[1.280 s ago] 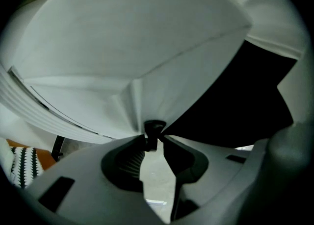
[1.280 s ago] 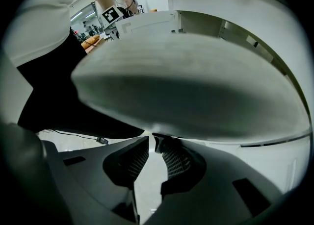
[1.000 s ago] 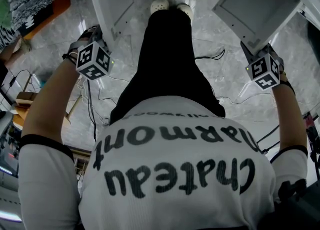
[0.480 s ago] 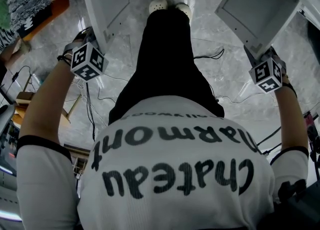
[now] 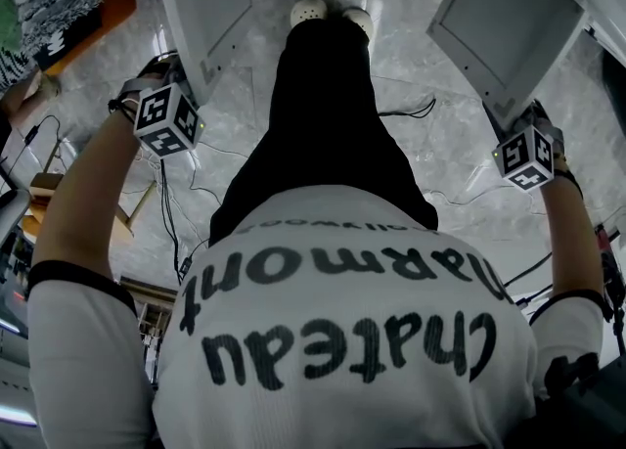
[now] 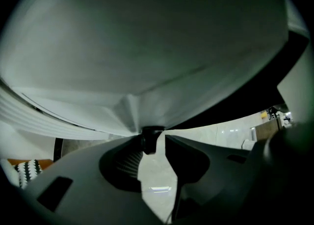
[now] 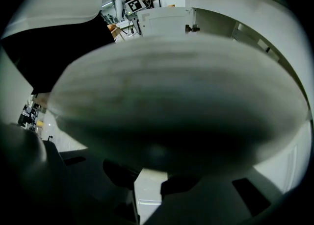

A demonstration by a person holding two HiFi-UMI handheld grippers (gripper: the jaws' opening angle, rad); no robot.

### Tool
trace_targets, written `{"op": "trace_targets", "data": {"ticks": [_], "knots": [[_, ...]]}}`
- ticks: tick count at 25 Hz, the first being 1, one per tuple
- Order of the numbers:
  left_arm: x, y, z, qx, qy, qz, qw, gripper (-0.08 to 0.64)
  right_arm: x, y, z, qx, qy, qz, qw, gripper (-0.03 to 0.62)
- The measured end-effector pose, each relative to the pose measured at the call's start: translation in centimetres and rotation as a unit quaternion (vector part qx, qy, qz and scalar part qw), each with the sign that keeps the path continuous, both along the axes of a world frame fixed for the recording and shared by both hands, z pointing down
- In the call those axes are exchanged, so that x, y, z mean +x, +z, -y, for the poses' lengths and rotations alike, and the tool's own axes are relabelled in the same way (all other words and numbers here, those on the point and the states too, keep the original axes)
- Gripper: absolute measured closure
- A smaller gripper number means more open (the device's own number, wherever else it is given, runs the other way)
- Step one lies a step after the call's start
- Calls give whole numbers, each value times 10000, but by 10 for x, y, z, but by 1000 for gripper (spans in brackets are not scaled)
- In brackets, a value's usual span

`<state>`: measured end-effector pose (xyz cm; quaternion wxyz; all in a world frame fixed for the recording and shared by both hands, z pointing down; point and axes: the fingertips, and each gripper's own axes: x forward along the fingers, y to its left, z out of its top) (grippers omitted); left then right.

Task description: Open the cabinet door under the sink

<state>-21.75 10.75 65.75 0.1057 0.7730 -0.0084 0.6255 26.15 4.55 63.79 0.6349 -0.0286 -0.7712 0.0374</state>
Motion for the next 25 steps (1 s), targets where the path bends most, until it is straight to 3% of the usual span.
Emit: {"op": "trace_targets", "data": {"ticks": [13, 19, 25], "knots": [[-5, -7, -1, -126, 659, 31, 9977, 428, 45, 2, -1, -48, -688, -39, 9976, 515], [-8, -10, -4, -313, 1332, -44, 9906, 410, 57, 0, 1, -158, -814, -52, 9965, 517], [-11, -11, -5, -413, 1623, 64, 9859, 410, 66, -1, 4, -255, -1096, -131, 9936, 526]]}}
